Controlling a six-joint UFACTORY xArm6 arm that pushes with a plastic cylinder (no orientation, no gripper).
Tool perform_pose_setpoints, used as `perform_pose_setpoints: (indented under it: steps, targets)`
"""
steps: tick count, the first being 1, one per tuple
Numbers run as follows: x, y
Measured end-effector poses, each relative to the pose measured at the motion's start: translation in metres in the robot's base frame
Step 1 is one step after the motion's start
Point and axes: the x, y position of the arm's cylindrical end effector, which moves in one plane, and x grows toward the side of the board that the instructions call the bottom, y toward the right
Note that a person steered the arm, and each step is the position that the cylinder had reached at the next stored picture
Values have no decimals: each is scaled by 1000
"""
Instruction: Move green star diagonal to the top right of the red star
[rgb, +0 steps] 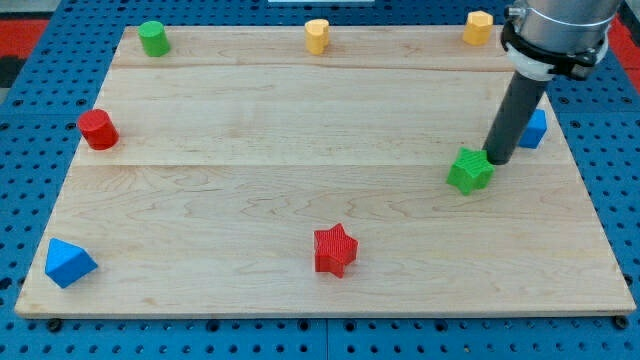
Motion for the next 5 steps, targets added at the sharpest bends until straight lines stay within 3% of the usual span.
perform_pose_setpoints:
  steps: [1,5]
  targets:
    - [11,-32]
    - [89,-47]
